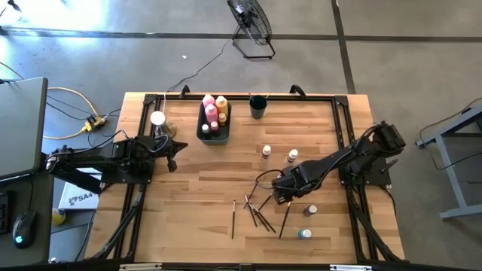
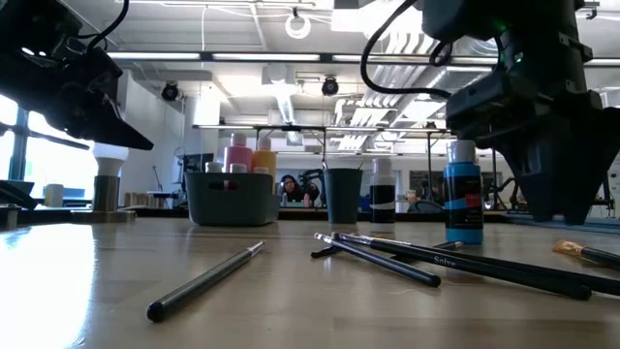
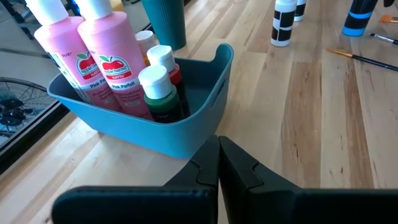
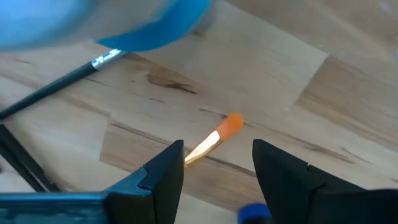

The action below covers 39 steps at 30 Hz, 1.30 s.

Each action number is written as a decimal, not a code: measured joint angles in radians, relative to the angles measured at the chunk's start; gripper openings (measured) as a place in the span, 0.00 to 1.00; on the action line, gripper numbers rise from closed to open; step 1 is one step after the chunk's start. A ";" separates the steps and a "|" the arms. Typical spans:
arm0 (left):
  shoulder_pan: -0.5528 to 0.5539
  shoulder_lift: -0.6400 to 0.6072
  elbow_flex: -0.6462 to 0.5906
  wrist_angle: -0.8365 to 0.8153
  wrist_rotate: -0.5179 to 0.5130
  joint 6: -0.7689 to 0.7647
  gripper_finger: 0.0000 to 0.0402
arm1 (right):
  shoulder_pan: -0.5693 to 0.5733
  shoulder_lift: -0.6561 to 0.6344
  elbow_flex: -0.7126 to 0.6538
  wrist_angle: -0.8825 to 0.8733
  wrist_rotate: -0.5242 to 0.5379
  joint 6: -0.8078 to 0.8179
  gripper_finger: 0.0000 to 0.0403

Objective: Pick & Place Paint Supplies
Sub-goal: Adjust the paint bottles

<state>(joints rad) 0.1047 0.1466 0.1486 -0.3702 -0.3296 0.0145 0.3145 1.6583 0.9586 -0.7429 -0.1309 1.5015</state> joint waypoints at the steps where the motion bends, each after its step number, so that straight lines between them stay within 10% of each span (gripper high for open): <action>1: 0.000 0.000 0.000 0.000 0.000 0.000 0.00 | 0.000 -0.001 -0.006 0.012 0.005 0.008 0.45; 39: 0.000 0.000 0.000 -0.008 -0.001 -0.020 0.00 | 0.000 0.001 -0.028 0.056 0.016 -0.006 0.45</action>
<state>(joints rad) 0.1047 0.1464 0.1486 -0.3779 -0.3302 -0.0059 0.3141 1.6596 0.9306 -0.6872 -0.1146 1.4956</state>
